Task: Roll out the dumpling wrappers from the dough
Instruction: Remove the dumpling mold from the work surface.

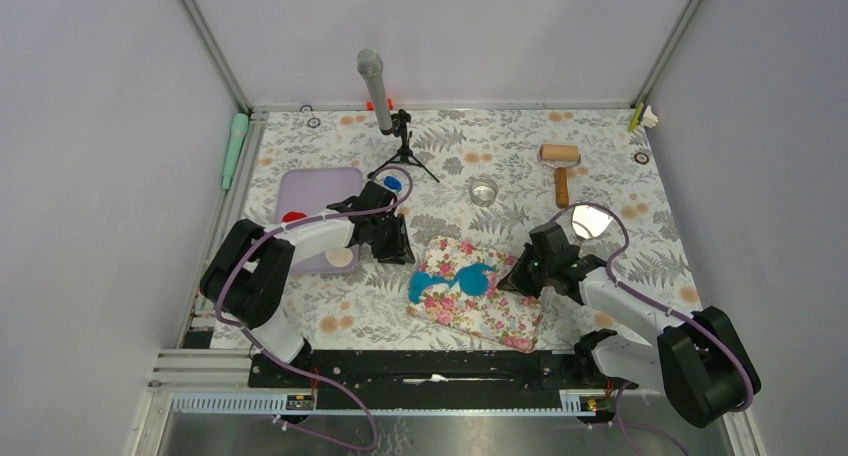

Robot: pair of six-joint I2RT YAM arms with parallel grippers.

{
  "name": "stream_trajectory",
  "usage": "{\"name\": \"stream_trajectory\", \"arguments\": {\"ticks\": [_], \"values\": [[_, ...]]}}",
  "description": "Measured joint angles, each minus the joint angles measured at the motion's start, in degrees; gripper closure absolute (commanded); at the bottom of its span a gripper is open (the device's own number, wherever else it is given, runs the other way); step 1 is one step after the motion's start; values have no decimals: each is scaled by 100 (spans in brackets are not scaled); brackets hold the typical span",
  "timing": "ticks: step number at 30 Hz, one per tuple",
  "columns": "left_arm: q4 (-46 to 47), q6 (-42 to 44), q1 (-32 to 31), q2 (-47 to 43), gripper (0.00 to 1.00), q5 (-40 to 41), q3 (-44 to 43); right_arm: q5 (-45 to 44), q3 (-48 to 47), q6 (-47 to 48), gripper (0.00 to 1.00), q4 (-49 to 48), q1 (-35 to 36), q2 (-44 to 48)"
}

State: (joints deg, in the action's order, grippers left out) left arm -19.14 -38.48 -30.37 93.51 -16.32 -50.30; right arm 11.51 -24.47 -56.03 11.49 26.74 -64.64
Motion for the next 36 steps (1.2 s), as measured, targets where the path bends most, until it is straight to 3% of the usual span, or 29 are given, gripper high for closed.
{"name": "stream_trajectory", "arguments": {"ticks": [3,10,16,21,27,36], "values": [[17,-22,0,74,79,-9,0,-92,7,-11,100,-35,0,-4],[81,-66,0,188,83,-61,0,-188,-393,332,95,-17,68,-529],[83,-66,0,190,80,-63,-2,-374,-1119,535,91,-7,1091,-671],[-13,-63,0,166,78,-61,-105,-380,-1690,756,94,-205,1851,-1410],[-485,35,0,-192,73,33,-579,-210,-2011,1163,94,-105,2002,-2258],[-706,87,9,-505,73,380,-769,-136,-2315,1469,94,-42,2002,-2588]]}}
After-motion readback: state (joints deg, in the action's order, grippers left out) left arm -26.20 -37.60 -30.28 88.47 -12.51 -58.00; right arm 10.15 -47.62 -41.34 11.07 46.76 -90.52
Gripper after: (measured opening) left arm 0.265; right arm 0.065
